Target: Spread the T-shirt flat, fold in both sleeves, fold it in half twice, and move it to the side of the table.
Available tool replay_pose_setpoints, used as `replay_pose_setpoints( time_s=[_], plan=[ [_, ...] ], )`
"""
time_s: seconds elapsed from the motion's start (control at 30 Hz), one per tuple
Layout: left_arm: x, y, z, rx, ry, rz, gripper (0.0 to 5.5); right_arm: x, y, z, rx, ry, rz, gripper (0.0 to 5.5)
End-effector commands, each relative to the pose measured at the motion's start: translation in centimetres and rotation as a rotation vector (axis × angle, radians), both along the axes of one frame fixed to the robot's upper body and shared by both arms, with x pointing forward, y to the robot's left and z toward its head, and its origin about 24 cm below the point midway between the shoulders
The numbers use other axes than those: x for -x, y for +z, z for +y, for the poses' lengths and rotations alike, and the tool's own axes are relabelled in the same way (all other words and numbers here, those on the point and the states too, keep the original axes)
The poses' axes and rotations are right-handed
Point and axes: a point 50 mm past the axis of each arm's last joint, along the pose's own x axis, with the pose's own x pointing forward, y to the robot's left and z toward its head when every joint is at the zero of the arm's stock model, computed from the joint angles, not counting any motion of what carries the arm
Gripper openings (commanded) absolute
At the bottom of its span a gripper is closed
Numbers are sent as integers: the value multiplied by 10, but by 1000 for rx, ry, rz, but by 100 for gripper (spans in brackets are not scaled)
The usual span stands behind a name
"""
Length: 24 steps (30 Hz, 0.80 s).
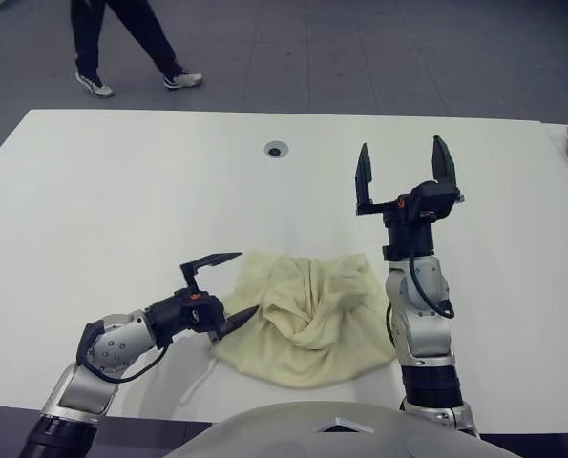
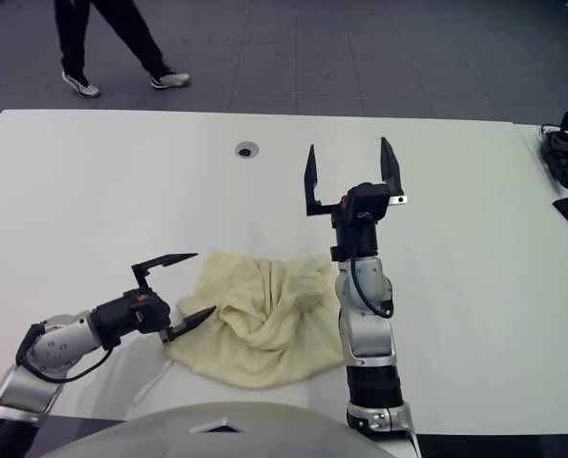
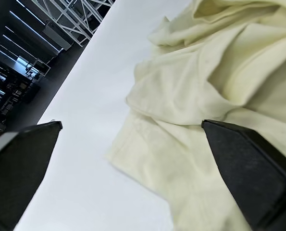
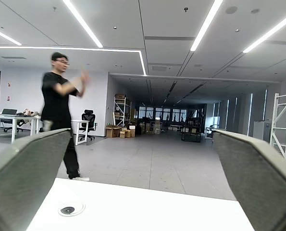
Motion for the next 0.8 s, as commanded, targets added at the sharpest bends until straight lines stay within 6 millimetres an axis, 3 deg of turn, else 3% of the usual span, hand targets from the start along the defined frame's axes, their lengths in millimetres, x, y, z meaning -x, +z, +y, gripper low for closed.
replay_pose_setpoints(
  time_s=[0.03, 0.8],
  plan=[
    [6, -3, -3, -80, -53, 28, 540, 2, 0, -4, -5, -15, 10, 537],
    [-2, -4, -14, -134, -111, -20, 540, 5, -1, -3, 1, -23, 13, 537]
  ],
)
